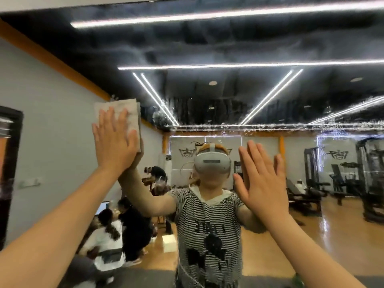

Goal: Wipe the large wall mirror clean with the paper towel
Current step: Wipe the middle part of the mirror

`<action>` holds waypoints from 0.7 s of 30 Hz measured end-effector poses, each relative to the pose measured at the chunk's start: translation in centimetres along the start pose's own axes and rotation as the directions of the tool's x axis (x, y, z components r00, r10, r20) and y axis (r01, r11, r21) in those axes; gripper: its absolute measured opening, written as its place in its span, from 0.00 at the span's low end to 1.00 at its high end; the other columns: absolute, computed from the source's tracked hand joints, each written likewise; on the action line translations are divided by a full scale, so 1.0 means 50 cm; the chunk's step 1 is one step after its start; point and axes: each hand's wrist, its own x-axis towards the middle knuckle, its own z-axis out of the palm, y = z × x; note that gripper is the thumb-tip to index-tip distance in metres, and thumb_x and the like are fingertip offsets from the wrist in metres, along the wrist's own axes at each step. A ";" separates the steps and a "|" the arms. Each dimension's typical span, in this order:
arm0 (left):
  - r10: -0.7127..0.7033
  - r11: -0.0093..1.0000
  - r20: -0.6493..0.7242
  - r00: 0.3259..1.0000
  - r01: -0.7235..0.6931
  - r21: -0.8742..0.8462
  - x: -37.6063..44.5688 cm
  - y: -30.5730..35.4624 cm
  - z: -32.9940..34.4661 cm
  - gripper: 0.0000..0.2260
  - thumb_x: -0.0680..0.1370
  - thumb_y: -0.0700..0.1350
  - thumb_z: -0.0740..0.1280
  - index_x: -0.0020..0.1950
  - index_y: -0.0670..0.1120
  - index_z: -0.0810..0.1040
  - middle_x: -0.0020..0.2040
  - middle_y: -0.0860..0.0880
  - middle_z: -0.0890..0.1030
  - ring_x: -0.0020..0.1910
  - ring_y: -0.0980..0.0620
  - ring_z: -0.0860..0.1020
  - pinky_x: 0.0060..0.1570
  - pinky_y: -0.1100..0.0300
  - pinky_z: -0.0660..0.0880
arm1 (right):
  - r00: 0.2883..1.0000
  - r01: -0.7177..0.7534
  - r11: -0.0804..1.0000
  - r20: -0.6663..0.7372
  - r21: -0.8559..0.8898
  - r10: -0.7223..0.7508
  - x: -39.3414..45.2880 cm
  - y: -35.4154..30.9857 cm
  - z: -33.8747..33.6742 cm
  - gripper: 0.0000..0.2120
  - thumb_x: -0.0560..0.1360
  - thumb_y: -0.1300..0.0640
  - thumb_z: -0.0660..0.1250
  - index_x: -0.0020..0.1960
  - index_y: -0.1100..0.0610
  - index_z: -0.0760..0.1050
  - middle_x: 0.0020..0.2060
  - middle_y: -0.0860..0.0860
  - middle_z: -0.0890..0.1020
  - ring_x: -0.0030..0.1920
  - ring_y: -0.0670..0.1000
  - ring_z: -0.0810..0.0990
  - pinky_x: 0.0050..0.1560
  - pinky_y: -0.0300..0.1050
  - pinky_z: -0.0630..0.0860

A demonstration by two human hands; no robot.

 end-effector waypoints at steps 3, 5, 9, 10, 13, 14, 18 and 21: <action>-0.049 0.999 0.027 0.998 0.049 0.008 0.005 0.053 0.003 0.27 0.81 0.52 0.47 0.80 0.46 0.51 0.79 0.39 0.50 0.78 0.38 0.47 0.74 0.40 0.44 | 1.000 -0.008 1.000 -0.007 -0.002 0.008 -0.004 -0.004 0.002 0.30 0.78 0.43 0.52 0.77 0.55 0.59 0.76 0.54 0.61 0.76 0.53 0.55 0.75 0.54 0.41; -0.022 1.000 0.040 0.999 0.022 0.021 0.002 0.112 0.015 0.27 0.82 0.53 0.46 0.80 0.48 0.46 0.80 0.42 0.46 0.78 0.40 0.43 0.74 0.43 0.39 | 1.000 -0.010 1.000 -0.011 0.004 0.010 -0.005 -0.005 0.003 0.30 0.78 0.43 0.52 0.77 0.54 0.59 0.76 0.54 0.61 0.76 0.53 0.56 0.75 0.56 0.44; 0.146 0.989 0.089 0.985 -0.148 0.022 -0.003 0.193 0.035 0.30 0.79 0.57 0.42 0.80 0.51 0.44 0.80 0.45 0.43 0.78 0.43 0.40 0.73 0.46 0.36 | 0.999 0.005 1.000 -0.044 0.006 -0.005 -0.005 -0.002 0.004 0.30 0.78 0.43 0.53 0.76 0.55 0.60 0.76 0.54 0.62 0.76 0.53 0.56 0.74 0.57 0.47; 0.181 0.983 0.107 0.978 -0.184 0.022 -0.001 0.192 0.036 0.30 0.79 0.58 0.42 0.80 0.52 0.44 0.80 0.45 0.43 0.78 0.44 0.40 0.73 0.47 0.35 | 0.999 0.009 1.000 -0.049 0.007 -0.009 -0.005 -0.001 0.004 0.30 0.78 0.43 0.53 0.76 0.56 0.61 0.76 0.54 0.62 0.76 0.53 0.56 0.74 0.56 0.47; 0.243 0.970 0.126 0.962 -0.244 -0.001 0.004 0.160 0.028 0.29 0.79 0.59 0.43 0.80 0.53 0.45 0.80 0.45 0.45 0.78 0.45 0.42 0.72 0.49 0.35 | 0.998 0.017 1.000 -0.060 0.008 -0.016 -0.004 0.001 0.004 0.30 0.78 0.43 0.53 0.76 0.56 0.62 0.75 0.54 0.62 0.75 0.53 0.57 0.74 0.55 0.46; 0.236 0.972 0.117 0.965 -0.237 -0.001 0.007 0.142 0.025 0.29 0.79 0.58 0.44 0.80 0.53 0.46 0.80 0.44 0.46 0.78 0.44 0.43 0.72 0.49 0.36 | 0.998 0.015 1.000 -0.060 0.007 -0.015 -0.005 0.001 0.004 0.30 0.78 0.43 0.53 0.76 0.56 0.62 0.75 0.54 0.61 0.75 0.53 0.56 0.74 0.55 0.46; 0.004 1.000 0.023 1.000 -0.005 0.014 0.034 0.040 0.007 0.29 0.79 0.56 0.44 0.80 0.49 0.51 0.79 0.40 0.50 0.78 0.39 0.48 0.73 0.39 0.47 | 0.999 0.006 1.000 -0.048 0.001 -0.006 -0.005 0.000 0.005 0.30 0.78 0.43 0.52 0.77 0.54 0.57 0.76 0.54 0.61 0.76 0.52 0.56 0.75 0.54 0.45; -0.112 0.993 0.012 0.994 0.111 0.032 0.040 0.023 0.005 0.27 0.82 0.55 0.44 0.80 0.48 0.50 0.80 0.40 0.49 0.78 0.38 0.47 0.74 0.40 0.45 | 0.999 -0.010 1.000 -0.049 0.006 0.011 -0.007 -0.002 0.009 0.30 0.78 0.43 0.53 0.77 0.53 0.57 0.76 0.54 0.62 0.76 0.52 0.56 0.75 0.56 0.46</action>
